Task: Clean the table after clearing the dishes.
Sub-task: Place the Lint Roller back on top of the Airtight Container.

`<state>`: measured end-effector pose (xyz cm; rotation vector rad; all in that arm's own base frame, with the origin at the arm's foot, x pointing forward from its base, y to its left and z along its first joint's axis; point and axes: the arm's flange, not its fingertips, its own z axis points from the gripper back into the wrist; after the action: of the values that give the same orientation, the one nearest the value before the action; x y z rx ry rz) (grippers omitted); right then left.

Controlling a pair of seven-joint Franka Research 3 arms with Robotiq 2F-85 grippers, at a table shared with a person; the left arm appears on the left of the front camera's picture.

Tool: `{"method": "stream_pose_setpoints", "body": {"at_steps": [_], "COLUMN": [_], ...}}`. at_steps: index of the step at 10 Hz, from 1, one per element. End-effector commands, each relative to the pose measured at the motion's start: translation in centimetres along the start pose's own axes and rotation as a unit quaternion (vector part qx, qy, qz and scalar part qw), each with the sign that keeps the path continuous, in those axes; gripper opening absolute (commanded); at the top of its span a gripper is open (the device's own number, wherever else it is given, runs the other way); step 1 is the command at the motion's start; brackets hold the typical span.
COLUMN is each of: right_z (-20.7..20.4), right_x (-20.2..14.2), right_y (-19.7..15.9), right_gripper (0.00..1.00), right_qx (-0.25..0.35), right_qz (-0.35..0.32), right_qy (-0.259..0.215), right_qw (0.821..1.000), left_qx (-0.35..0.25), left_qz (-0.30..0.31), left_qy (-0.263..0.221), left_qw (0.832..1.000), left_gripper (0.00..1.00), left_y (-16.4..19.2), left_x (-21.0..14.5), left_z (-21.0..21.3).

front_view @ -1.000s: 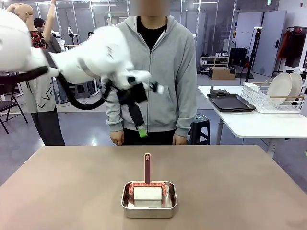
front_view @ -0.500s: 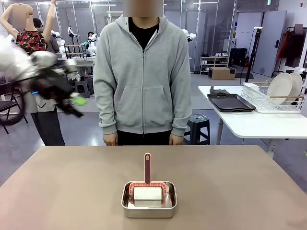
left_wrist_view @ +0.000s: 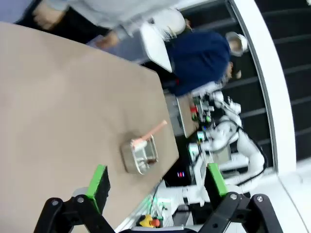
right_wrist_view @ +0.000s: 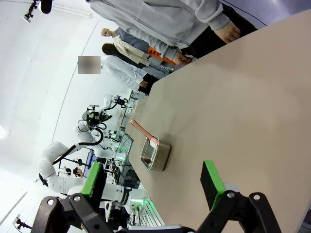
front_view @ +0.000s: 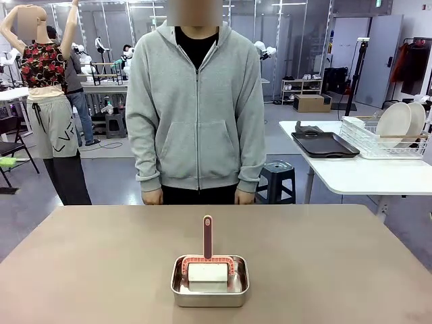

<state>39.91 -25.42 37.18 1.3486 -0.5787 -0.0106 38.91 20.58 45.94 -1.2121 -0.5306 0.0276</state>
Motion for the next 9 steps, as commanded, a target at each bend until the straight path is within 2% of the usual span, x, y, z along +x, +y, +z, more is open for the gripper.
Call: {"method": "stream_pose_setpoints", "body": {"at_steps": [1, 3, 5, 6, 7, 8, 9], "right_z": [0.0, 0.0, 0.0, 0.0, 0.0, 0.0, 0.0], "right_x": [0.0, 0.0, 0.0, 0.0, 0.0, 0.0, 0.0], "right_y": [0.4, 0.4, 0.4, 0.4, 0.4, 0.4, 0.4], "right_gripper": [1.00, 1.00, 1.00, 1.00, 1.00, 1.00, 1.00], "right_qx": [-0.001, -0.001, -0.001, -0.001, -0.001, -0.001, -0.001], "right_qz": [0.001, 0.001, 0.001, 0.001, 0.001, 0.001, 0.001], "right_qy": [0.003, 0.003, 0.003, 0.003, 0.003, 0.003, 0.003], "right_qw": [1.000, 1.000, 1.000, 1.000, 1.000, 1.000, 1.000], "left_qx": [0.027, 0.084, 0.128, 0.172, 0.160, 0.135, 0.135], "left_qz": [0.004, 0.048, 0.059, 0.087, 0.057, 0.063, 0.063], "left_qy": [-0.048, -0.080, -0.093, -0.098, -0.120, -0.097, -0.097], "left_qw": [0.998, 0.992, 0.986, 0.976, 0.978, 0.984, 0.984], "left_gripper": [1.00, 1.00, 1.00, 1.00, 1.00, 1.00, 1.00], "left_y": [1.7, 4.2, 5.7, 6.2, 5.8, 6.6, 6.6], "left_x": [-0.6, -2.2, -3.2, -4.0, -3.6, -3.0, -3.0], "left_z": [1.7, 5.0, 6.3, 7.2, 7.0, 7.2, 7.2]}}
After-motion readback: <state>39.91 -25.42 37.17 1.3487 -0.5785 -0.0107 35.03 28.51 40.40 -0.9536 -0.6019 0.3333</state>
